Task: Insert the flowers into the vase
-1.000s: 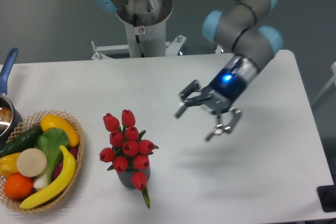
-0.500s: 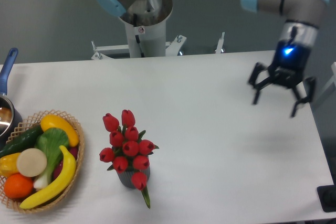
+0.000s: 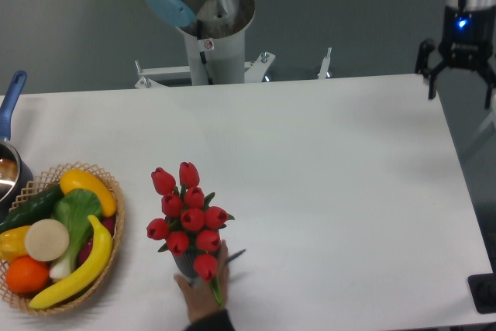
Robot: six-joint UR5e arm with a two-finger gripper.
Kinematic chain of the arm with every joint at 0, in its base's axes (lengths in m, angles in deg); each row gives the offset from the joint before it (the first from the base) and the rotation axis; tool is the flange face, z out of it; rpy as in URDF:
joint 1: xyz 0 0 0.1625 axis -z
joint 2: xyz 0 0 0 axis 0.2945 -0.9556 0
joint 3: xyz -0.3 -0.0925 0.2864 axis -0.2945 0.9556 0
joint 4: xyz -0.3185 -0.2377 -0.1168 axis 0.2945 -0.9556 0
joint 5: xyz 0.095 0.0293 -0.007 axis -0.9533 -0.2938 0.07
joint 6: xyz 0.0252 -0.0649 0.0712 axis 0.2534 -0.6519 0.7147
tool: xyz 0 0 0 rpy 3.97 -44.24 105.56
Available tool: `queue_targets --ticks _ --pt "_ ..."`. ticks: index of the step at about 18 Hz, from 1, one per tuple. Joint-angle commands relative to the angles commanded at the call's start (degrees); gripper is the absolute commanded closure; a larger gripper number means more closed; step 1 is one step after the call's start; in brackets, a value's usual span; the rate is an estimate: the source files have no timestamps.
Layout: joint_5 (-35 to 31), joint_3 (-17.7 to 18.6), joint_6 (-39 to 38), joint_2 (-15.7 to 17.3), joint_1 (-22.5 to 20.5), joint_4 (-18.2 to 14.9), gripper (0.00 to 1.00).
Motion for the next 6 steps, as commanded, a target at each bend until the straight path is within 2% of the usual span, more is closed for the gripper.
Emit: queue_targets --ticks 2,6 --pt "-0.71 -0.53 5.46 0.70 -1.85 -3.00 0.00" --pt "-0.80 -0.18 7.07 1.32 -3.26 -3.62 0.00"
